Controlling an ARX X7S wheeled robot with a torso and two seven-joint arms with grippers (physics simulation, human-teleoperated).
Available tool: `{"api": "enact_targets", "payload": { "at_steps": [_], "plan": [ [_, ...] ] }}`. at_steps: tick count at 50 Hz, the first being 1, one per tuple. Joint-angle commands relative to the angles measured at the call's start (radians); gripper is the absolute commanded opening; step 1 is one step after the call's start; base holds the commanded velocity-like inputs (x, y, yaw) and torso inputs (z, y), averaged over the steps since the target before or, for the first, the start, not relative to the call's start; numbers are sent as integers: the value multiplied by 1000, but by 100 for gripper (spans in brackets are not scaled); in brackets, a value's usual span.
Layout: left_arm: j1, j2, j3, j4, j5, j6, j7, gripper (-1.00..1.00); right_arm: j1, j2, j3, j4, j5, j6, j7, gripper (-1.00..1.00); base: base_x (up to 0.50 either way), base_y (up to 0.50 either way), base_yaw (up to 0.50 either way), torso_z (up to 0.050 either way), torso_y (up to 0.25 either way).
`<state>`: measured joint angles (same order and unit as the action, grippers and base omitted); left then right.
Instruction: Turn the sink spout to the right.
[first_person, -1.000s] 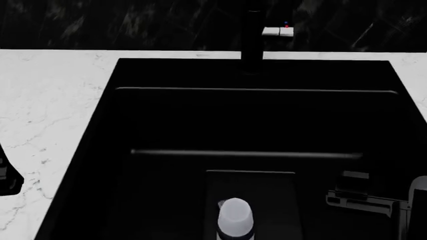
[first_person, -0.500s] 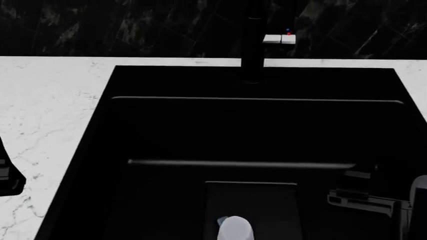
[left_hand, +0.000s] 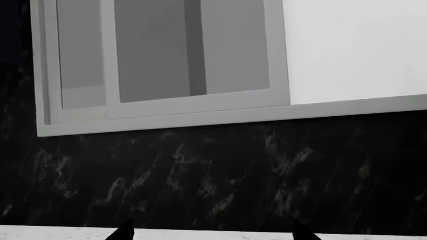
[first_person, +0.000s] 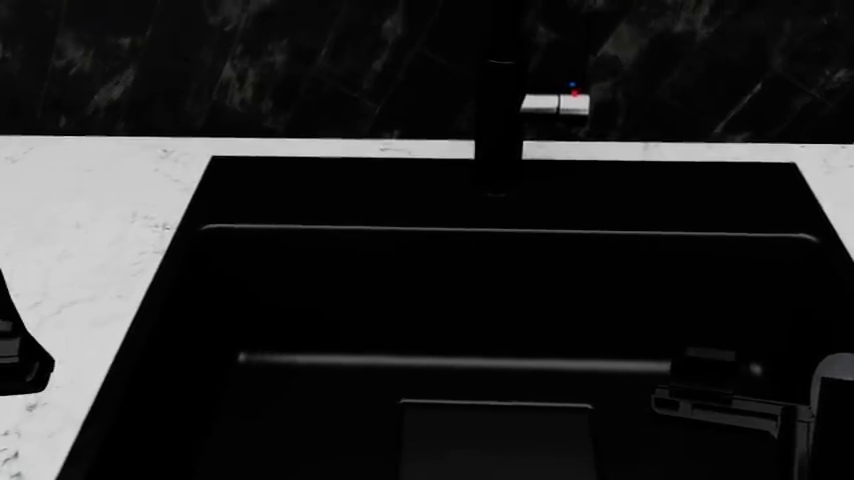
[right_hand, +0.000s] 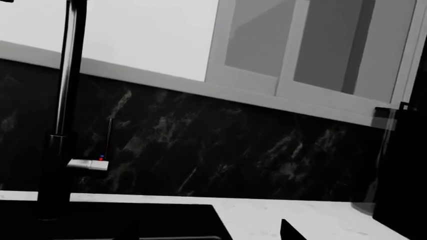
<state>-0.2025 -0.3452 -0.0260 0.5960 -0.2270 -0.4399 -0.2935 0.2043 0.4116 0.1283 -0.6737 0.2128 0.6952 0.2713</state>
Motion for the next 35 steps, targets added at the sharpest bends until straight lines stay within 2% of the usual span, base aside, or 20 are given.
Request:
{"api": "enact_targets", "payload": {
  "at_steps": [1, 22, 35],
  "plan": [
    [-2, 0, -4, 0, -13, 0, -1, 100, -1, 3, -4, 2, 0, 2, 3, 100, 109, 0, 0, 0, 0],
    [-1, -3, 22, -1, -10, 0, -2, 100, 30, -14, -5, 15, 30, 19, 3, 100, 10, 0, 0, 0, 0],
    [4, -4, 29, -20, -9, 21, 0, 100, 216, -38, -81, 5, 74, 175, 14, 100, 0, 0, 0, 0, 0]
  ]
}}
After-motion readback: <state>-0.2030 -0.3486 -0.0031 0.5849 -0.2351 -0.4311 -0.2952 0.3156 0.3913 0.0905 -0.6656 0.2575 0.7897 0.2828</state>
